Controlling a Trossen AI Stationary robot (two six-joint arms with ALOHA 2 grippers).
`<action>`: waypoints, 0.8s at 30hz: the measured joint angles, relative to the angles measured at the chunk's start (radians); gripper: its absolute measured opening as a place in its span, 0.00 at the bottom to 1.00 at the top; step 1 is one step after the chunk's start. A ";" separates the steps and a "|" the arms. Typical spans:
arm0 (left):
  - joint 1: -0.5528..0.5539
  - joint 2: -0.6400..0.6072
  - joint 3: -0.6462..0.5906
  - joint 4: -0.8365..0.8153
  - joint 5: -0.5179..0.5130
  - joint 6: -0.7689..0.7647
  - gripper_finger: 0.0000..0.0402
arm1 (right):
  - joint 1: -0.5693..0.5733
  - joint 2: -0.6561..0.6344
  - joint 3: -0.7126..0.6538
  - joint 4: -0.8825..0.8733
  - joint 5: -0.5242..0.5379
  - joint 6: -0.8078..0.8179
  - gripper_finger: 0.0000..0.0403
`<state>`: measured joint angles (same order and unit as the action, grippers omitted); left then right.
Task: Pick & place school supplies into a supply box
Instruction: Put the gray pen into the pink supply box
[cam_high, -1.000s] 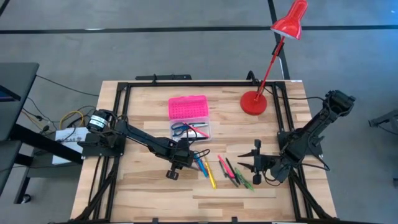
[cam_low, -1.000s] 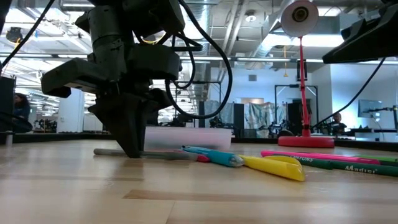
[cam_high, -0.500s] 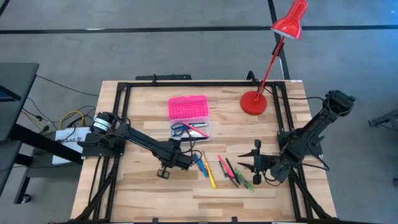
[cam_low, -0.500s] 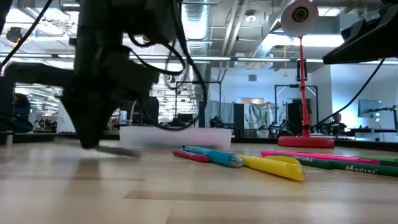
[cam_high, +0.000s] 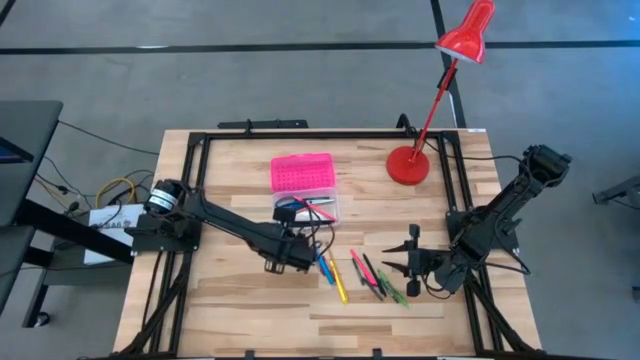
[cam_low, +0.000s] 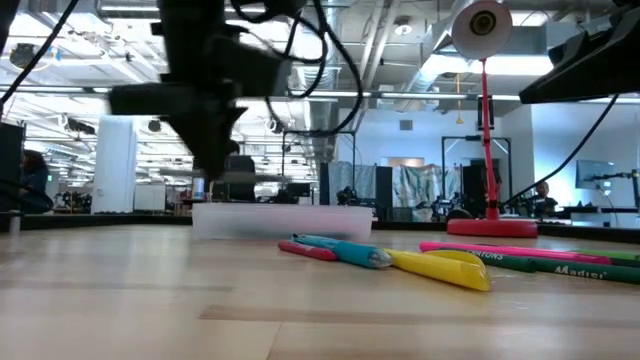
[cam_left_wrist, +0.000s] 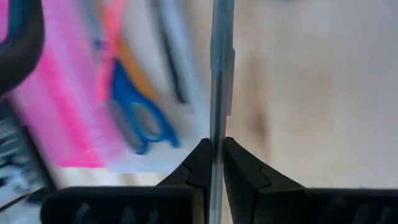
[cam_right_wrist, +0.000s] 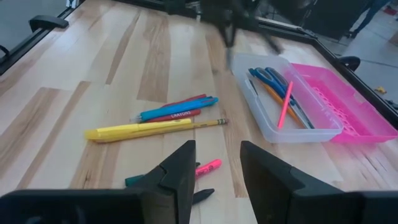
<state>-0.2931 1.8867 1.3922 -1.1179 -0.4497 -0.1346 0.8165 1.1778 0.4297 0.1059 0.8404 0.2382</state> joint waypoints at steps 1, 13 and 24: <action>0.008 -0.001 0.006 0.003 -0.034 -0.016 0.04 | 0.000 0.000 0.000 0.000 0.000 0.001 0.30; 0.186 -0.002 0.018 0.179 -0.131 -0.084 0.05 | 0.000 0.000 0.000 0.000 -0.001 0.028 0.30; 0.274 -0.002 0.018 0.204 0.031 -0.099 0.05 | 0.000 0.000 0.000 0.000 -0.002 0.026 0.30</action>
<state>-0.0187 1.8847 1.4101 -0.9142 -0.4189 -0.2338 0.8165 1.1778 0.4297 0.1059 0.8387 0.2646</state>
